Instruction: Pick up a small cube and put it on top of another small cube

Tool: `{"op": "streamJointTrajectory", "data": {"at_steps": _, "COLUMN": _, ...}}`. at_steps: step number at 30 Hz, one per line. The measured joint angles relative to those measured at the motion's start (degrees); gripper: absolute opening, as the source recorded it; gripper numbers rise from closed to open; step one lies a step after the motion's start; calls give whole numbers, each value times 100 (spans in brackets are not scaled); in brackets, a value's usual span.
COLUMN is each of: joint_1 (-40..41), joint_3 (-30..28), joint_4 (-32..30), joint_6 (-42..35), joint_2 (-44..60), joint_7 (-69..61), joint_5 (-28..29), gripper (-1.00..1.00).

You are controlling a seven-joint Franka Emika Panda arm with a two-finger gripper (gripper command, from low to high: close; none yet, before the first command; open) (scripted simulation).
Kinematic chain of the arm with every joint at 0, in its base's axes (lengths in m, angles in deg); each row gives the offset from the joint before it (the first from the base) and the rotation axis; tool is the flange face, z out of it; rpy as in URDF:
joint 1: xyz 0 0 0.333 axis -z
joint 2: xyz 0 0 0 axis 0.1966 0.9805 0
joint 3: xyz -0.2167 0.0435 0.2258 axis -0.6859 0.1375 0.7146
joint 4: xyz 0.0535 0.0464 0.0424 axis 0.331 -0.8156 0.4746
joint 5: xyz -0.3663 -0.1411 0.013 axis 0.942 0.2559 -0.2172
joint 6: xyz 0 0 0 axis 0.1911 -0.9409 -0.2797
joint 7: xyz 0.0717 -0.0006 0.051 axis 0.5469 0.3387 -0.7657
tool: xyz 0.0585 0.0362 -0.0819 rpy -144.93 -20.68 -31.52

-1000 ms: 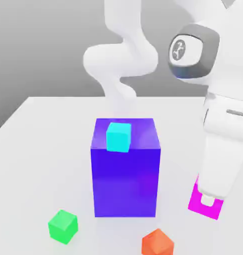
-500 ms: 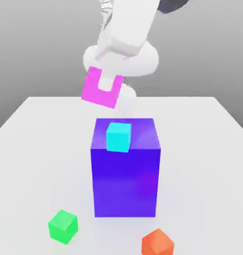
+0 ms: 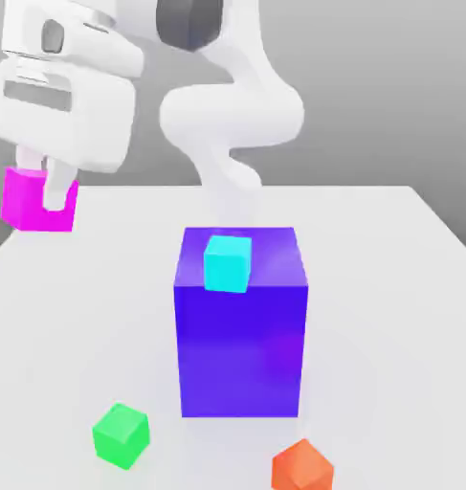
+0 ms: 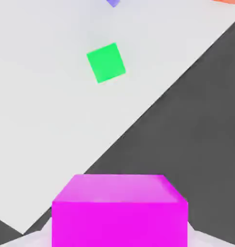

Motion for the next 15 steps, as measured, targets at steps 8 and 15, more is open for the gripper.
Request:
{"op": "streamJointTrajectory", "data": {"at_steps": 8, "joint_1": -551, "joint_3": -736, "joint_4": -426, "joint_6": 831, "joint_2": 1290, "joint_7": -3355, "joint_5": -1238, "gripper": -100}}
{"op": "streamJointTrajectory", "data": {"at_steps": 15, "joint_1": -267, "joint_3": 104, "joint_4": -581, "joint_6": 1766, "joint_2": 2928, "joint_7": -6157, "joint_5": -3255, "gripper": -100}}
